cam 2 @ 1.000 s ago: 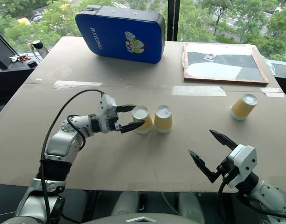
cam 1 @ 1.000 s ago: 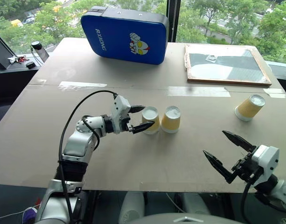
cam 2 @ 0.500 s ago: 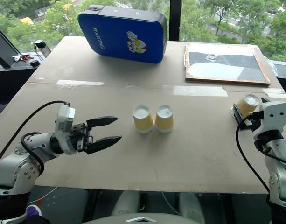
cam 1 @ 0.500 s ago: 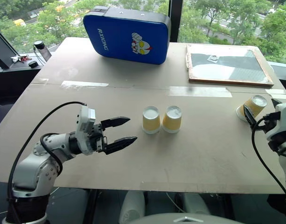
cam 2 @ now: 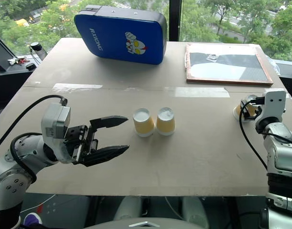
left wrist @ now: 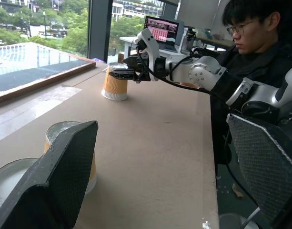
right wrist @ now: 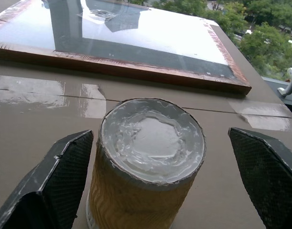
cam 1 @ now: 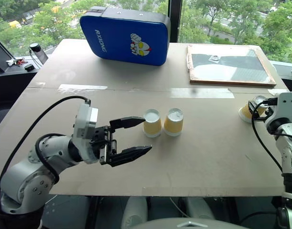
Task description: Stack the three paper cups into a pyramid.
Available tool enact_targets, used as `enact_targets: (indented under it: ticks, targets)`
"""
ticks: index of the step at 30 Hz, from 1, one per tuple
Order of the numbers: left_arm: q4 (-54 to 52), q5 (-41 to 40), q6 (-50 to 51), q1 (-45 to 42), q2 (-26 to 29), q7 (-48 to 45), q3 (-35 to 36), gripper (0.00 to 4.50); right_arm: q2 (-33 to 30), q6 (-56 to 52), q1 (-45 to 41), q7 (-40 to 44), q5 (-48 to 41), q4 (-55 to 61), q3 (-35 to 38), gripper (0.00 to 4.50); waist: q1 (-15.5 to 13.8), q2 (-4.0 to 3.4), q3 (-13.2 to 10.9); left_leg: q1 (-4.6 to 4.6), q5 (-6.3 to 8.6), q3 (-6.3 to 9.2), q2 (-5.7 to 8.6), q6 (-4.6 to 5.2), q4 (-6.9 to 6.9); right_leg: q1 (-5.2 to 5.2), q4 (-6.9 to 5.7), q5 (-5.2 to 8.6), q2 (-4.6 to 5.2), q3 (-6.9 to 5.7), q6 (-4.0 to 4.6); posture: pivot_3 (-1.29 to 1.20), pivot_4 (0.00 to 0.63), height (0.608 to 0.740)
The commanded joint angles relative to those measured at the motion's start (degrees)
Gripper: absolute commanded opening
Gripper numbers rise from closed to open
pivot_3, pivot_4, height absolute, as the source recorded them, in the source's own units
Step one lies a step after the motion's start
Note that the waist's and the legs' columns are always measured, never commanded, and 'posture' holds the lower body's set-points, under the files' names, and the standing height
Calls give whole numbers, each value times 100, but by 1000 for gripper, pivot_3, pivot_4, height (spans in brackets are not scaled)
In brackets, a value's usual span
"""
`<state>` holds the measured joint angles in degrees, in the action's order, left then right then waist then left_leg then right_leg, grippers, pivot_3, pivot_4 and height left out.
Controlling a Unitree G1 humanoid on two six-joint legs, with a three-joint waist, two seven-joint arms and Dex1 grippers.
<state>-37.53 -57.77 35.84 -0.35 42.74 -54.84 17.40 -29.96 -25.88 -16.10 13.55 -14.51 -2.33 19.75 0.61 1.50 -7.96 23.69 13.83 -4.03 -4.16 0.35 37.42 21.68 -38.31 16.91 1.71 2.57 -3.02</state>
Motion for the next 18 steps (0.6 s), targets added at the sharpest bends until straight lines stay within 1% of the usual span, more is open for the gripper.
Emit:
enact_targets:
  ticks: [1, 3, 4, 6, 8, 11, 13, 15, 16, 18]
  targets:
    - [-181, -132, -108, -21, -35, 98, 4, 4500, -46, 53, -147, 94, -77, -41, 93, 3265, 7, 0, 0, 0, 0, 0, 0, 0, 0, 0, 0, 0, 0, 0, 0, 0, 150, 740]
    - [-156, -169, -91, -29, -76, 176, 7, 4500, -77, 150, -147, 179, -39, -61, 42, 2296, 11, 0, 0, 0, 0, 1, 0, 0, -1, 0, 0, 0, -1, 0, 0, 0, 150, 740]
    - [-120, -201, -79, -24, -105, 232, 29, 4500, -68, 171, -133, 226, -67, 15, 45, 1990, 10, -1, 0, 0, 0, 1, 0, 0, -1, 0, 0, 0, -1, -1, 0, 0, 150, 740]
    - [-58, -149, -122, 25, -137, 266, 62, 4500, -44, 154, -115, 314, -181, 183, 93, 1990, 12, -1, -1, 0, 0, 0, 0, 0, -1, 0, 0, 0, -1, 1, 0, 0, 150, 740]
    - [112, 292, -512, 154, -360, 382, 146, 4500, -166, 310, -63, 678, -291, 596, 19, 1990, 12, -10, -6, 0, 0, -1, 0, 0, -1, 0, 0, 0, -1, 1, 0, 0, 150, 740]
    - [536, 302, -924, 530, -681, 82, 454, 4500, -223, -385, -213, 1440, -1346, 1694, -112, 1990, 50, -31, -16, -2, 0, -7, -1, 0, -5, 3, 2, 0, -1, 7, 0, 0, 150, 740]
    - [709, 332, -1012, 789, -548, -320, 621, 4500, -289, -892, -454, 1763, -1939, 2201, -319, 1990, 67, -31, -17, -3, 0, -4, -8, 0, -11, 7, 2, 0, -11, 10, 0, 0, 150, 740]
    - [955, 186, -1025, 1039, -411, -717, 930, 4500, -398, -1346, -799, 2065, -2363, 2580, -691, 1990, 85, -31, -18, -3, 0, -4, -10, 0, -13, 8, 2, 0, -12, 8, 0, 0, 150, 740]
    - [1100, 162, -1071, 1148, -370, -883, 1087, 4500, -454, -1510, -988, 2217, -2473, 2699, -913, 1990, 85, -31, -18, -3, 0, -4, -10, 0, -14, 9, 2, 0, -11, 7, 1, 0, 150, 740]
    - [1456, 187, -1279, 1435, -336, -1329, 1512, 4500, -365, -1755, -1495, 2335, -2562, 2757, -1425, 1990, 75, -28, -17, -2, 1, -2, -10, 1, -14, 9, 4, 1, -6, 0, 2, 0, 150, 740]
